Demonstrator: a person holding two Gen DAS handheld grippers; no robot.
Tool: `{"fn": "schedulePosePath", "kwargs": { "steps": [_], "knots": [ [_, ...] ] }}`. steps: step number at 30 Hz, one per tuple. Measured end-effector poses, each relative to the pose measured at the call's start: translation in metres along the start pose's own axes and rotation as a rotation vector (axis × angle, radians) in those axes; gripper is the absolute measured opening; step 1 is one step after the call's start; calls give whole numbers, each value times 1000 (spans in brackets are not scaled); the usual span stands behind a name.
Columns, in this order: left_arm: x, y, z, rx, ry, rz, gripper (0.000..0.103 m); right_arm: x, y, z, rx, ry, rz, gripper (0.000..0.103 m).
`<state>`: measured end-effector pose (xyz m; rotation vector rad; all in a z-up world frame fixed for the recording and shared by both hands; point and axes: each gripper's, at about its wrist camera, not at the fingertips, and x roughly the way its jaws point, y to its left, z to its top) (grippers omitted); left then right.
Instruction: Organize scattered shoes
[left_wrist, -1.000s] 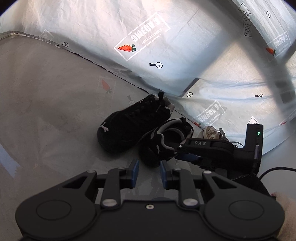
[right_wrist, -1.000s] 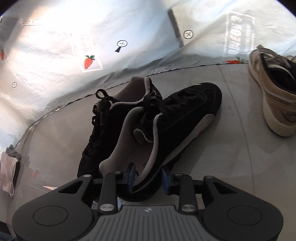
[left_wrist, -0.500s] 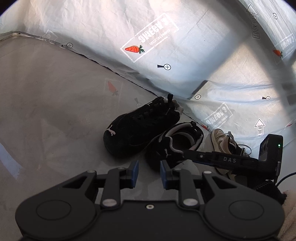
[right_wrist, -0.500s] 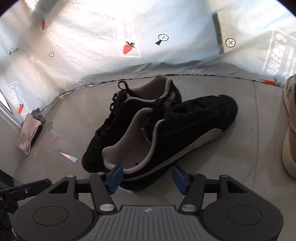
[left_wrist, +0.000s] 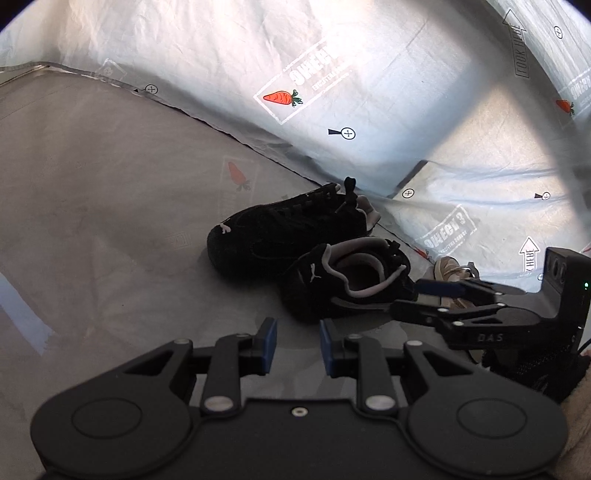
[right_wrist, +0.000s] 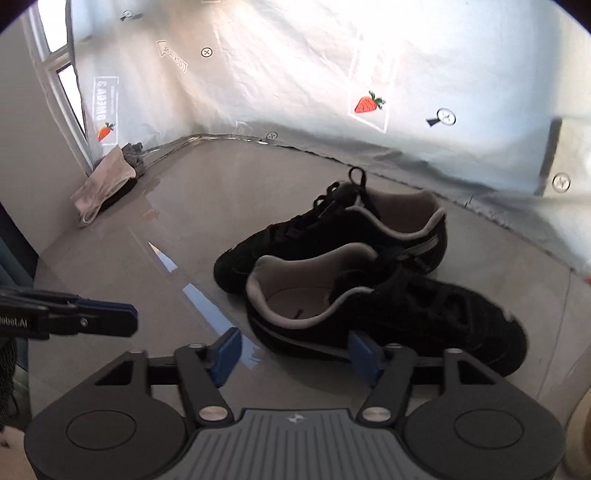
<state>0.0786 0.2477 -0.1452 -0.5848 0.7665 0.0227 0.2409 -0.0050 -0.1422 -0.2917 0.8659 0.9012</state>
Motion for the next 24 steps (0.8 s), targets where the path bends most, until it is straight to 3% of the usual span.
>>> {"fn": "schedulePosePath", "kwargs": {
  "steps": [2, 4, 8, 11, 17, 22, 24],
  "knots": [
    [1, 0, 1, 0, 2, 1, 25, -3, -16, 0, -69, -19, -70, 93],
    [3, 0, 2, 3, 5, 3, 25, 1, -42, 3, -84, -29, -81, 93],
    [12, 1, 4, -23, 27, 10, 25, 14, -75, 8, -79, -19, 37, 100],
    [17, -1, 6, -28, 37, 11, 25, 23, -86, 13, -146, -21, 103, 103],
    [23, -9, 6, -12, 52, 9, 25, 31, -91, 30, -252, 90, 252, 103],
    [26, -19, 4, 23, 70, 2, 25, 54, -73, 30, -465, 162, 190, 103],
    [26, -22, 4, 35, 71, 2, 25, 62, -74, 32, -447, 179, 221, 102]
  ]
}}
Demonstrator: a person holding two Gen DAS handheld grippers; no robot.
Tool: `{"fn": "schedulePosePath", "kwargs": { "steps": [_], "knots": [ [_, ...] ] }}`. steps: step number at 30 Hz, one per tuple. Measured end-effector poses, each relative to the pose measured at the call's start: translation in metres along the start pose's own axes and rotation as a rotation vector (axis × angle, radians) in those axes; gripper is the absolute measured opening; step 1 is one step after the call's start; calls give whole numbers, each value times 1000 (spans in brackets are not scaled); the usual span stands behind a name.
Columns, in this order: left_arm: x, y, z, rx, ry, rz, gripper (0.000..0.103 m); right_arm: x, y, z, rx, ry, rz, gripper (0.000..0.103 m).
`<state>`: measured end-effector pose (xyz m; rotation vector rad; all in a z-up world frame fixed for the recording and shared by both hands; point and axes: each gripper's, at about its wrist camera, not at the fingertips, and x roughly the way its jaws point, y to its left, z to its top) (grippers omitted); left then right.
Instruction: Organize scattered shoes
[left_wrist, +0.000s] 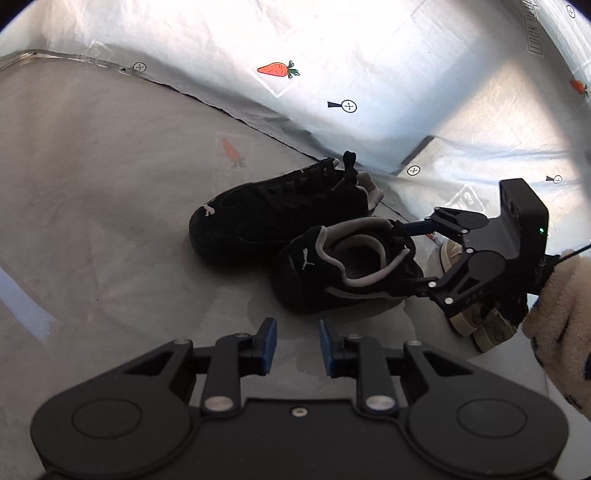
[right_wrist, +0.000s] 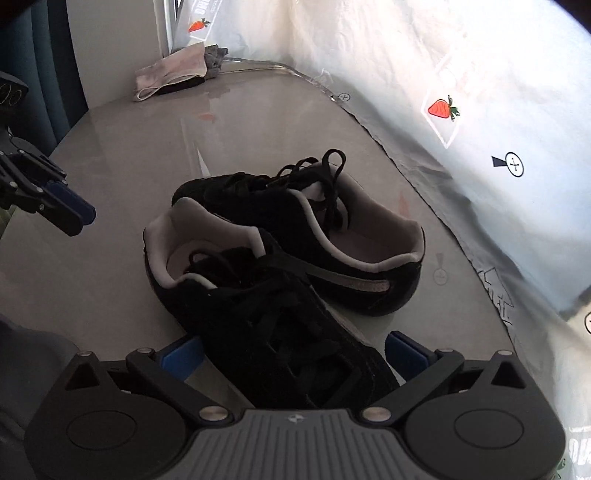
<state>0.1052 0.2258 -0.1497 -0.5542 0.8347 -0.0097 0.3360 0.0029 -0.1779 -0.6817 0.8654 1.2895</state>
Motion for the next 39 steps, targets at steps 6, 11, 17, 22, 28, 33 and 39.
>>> {"fn": "schedulePosePath", "kwargs": {
  "steps": [6, 11, 17, 22, 28, 33, 39],
  "knots": [
    [2, -7, -5, 1, -11, 13, 25, 2, -4, -14, 161, -28, 42, 102],
    [-1, -13, -8, 12, -26, 3, 25, -2, 16, -32, 344, -94, -52, 100],
    [-8, -12, -10, 7, -46, -5, 25, -14, 65, -61, 691, -162, -273, 98],
    [-14, -10, -12, 7, -59, -21, 25, -39, 86, -71, 977, -136, -425, 97],
    [-17, -8, -17, -5, -57, -27, 25, -49, 88, -48, 556, -104, -470, 102],
    [-28, -5, -17, -26, -89, -17, 25, -11, 69, -34, 472, -33, -379, 100],
    [-42, 11, -21, -76, -115, 24, 25, -6, 49, -56, 865, -97, -392, 98]
  ]
}}
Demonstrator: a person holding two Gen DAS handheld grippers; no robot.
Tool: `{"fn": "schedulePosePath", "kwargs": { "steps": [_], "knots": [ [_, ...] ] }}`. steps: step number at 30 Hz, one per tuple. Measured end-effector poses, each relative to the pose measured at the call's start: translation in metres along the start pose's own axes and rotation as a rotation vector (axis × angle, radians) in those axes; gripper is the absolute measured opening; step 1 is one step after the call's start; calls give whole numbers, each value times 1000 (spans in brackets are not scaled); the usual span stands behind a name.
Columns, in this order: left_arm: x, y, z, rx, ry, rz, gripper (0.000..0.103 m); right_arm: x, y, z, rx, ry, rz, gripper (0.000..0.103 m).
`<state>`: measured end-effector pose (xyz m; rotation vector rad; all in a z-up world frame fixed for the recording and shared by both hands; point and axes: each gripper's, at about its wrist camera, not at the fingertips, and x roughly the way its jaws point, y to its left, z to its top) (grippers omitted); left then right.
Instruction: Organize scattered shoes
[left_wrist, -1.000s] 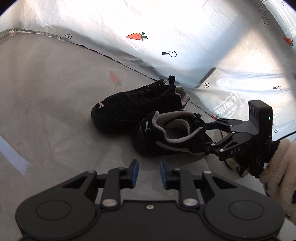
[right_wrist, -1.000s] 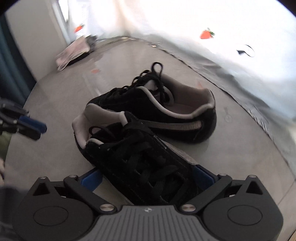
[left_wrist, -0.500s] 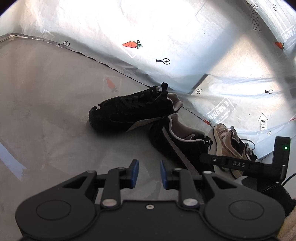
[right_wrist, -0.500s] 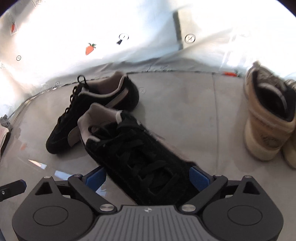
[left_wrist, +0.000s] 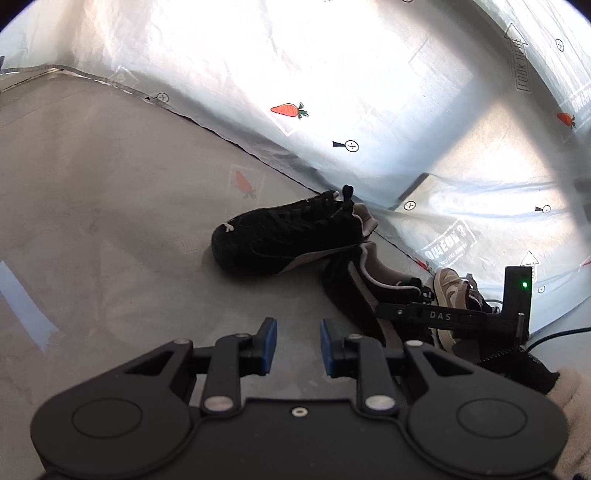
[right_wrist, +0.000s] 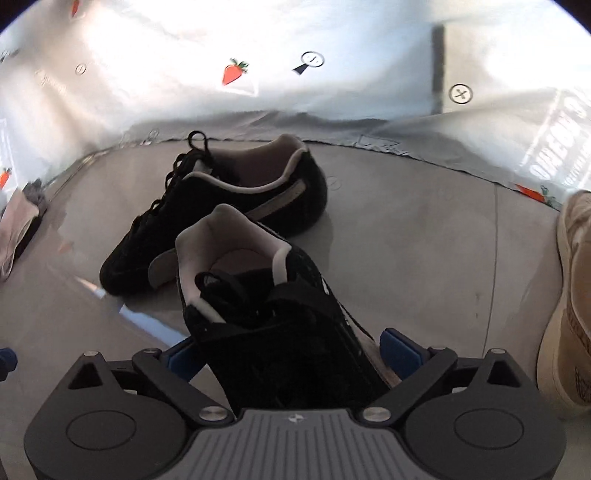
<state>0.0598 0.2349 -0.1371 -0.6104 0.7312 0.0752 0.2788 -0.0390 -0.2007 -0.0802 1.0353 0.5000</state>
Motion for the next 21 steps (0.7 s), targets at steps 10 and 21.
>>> {"fn": "schedulePosePath", "kwargs": {
  "steps": [10, 21],
  "knots": [
    [0, -4, -1, 24, 4, -23, 25, 4, -56, 4, 400, -84, -126, 93],
    [2, -10, -6, 40, 14, -29, 25, -2, -51, -29, 371, -95, -140, 81]
  ]
}}
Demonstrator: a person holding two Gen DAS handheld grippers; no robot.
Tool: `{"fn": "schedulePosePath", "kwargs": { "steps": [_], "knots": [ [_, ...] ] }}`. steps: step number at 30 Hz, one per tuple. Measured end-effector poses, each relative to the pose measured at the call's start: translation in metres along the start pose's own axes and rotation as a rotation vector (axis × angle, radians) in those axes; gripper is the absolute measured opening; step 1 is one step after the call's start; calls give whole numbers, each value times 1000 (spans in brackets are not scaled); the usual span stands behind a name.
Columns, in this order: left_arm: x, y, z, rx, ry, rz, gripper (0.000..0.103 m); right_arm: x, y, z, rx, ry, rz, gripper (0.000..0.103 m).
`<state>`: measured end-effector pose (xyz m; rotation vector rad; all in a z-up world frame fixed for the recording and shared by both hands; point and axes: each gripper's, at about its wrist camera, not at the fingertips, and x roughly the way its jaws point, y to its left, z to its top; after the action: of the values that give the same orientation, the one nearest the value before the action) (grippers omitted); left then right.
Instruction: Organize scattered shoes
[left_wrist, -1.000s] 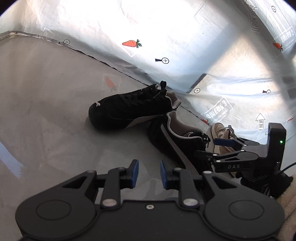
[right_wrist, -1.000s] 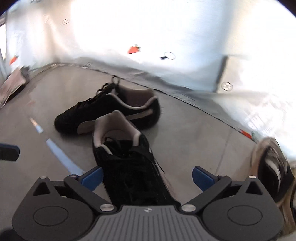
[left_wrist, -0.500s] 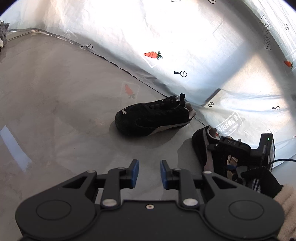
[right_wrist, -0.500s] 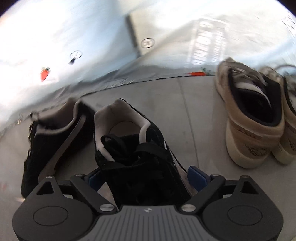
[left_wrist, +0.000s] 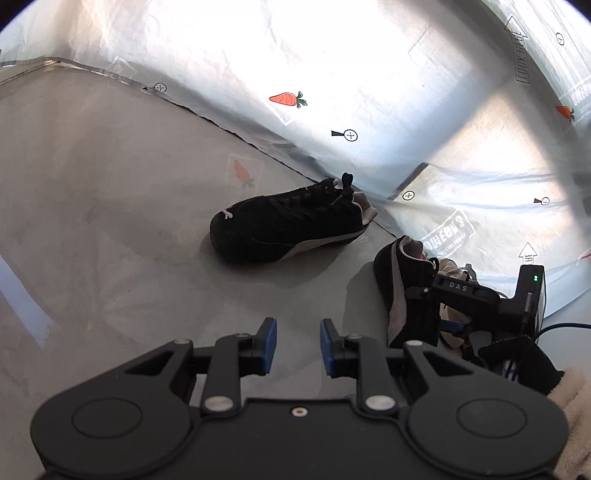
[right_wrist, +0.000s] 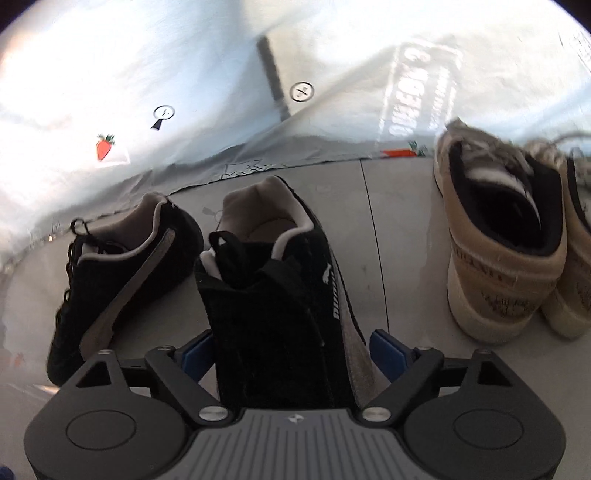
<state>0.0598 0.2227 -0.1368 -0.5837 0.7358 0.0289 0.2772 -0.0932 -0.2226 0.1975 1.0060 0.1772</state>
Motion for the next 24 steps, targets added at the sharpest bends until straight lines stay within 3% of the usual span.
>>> {"fn": "schedulePosePath", "kwargs": {
  "steps": [4, 7, 11, 15, 17, 20, 24],
  "knots": [
    [-1, 2, 0, -12, -2, 10, 25, -3, 3, 4, 5, -70, -115, 70],
    [-1, 3, -1, -10, -3, 9, 25, -1, -4, 11, 34, -69, -133, 70],
    [1, 2, -1, -14, -4, 11, 25, -1, -1, 13, -19, -67, -133, 74],
    [4, 5, -1, -27, -6, 24, 25, -17, 16, -1, 6, -156, -166, 76],
    [6, 8, 0, -30, -9, 38, 25, -24, 29, -13, 43, -212, -131, 84],
    [10, 15, 9, -57, -16, 60, 25, -23, 58, -31, 49, -245, -12, 89],
    [19, 34, 32, -118, -49, 87, 25, -14, 111, -38, -36, -188, 82, 90]
  ]
}}
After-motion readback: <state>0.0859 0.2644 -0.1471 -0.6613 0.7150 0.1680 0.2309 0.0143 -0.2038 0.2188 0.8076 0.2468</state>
